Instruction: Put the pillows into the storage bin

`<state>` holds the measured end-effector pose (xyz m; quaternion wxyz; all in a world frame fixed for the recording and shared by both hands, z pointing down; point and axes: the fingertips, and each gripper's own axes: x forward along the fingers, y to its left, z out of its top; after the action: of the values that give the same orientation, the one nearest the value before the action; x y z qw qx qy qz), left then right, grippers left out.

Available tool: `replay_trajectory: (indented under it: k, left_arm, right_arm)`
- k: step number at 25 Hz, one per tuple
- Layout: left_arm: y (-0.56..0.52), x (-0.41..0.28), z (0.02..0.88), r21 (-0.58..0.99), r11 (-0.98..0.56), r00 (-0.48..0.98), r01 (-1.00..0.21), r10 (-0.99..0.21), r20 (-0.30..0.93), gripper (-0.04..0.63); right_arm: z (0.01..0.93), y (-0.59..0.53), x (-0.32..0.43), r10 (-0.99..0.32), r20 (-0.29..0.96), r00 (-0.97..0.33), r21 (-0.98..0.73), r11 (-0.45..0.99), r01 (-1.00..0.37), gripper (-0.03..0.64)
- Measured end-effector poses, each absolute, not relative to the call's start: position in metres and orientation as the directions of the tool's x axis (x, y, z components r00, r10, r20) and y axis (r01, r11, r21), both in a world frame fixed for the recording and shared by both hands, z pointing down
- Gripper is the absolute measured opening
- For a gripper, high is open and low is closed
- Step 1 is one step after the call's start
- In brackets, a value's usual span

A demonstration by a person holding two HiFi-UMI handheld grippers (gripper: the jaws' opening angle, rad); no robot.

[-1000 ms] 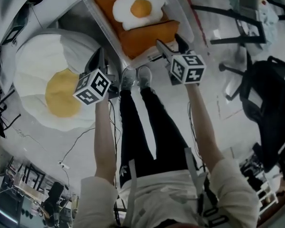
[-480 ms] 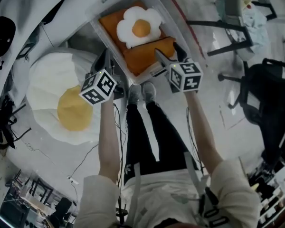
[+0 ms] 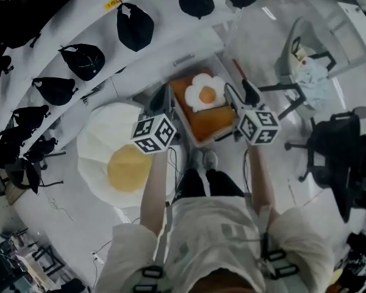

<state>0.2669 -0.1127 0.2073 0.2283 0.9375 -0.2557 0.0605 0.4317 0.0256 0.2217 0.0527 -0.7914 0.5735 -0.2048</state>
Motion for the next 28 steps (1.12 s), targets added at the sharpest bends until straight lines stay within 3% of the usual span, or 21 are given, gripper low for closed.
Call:
replay_trajectory:
  k: [5, 7, 12, 28]
  left_arm:
    - [-0.096, 0.235, 0.114, 0.259, -0.828, 0.867, -0.498, -0.482, 0.125, 0.005]
    - [-0.089, 0.224, 0.086, 0.182, -0.84, 0.859, -0.511, -0.505, 0.082, 0.005]
    - [-0.067, 0.199, 0.047, -0.001, -0.829, 0.829, -0.559, -0.559, 0.019, 0.005]
    - [-0.054, 0.193, 0.045, -0.052, -0.831, 0.832, -0.555, -0.555, -0.016, 0.005]
  right_arm:
    - [0.125, 0.033, 0.386, -0.94, 0.145, 0.308, -0.17, -0.331, -0.928, 0.06]
    - [0.102, 0.037, 0.366, -0.947, 0.113, 0.299, -0.121, -0.312, -0.942, 0.032]
    - [0.072, 0.037, 0.325, -0.968, 0.059, 0.242, -0.057, -0.245, -0.968, 0.014]
    - [0.075, 0.023, 0.311, -0.975, 0.053, 0.215, -0.053, -0.218, -0.975, 0.009]
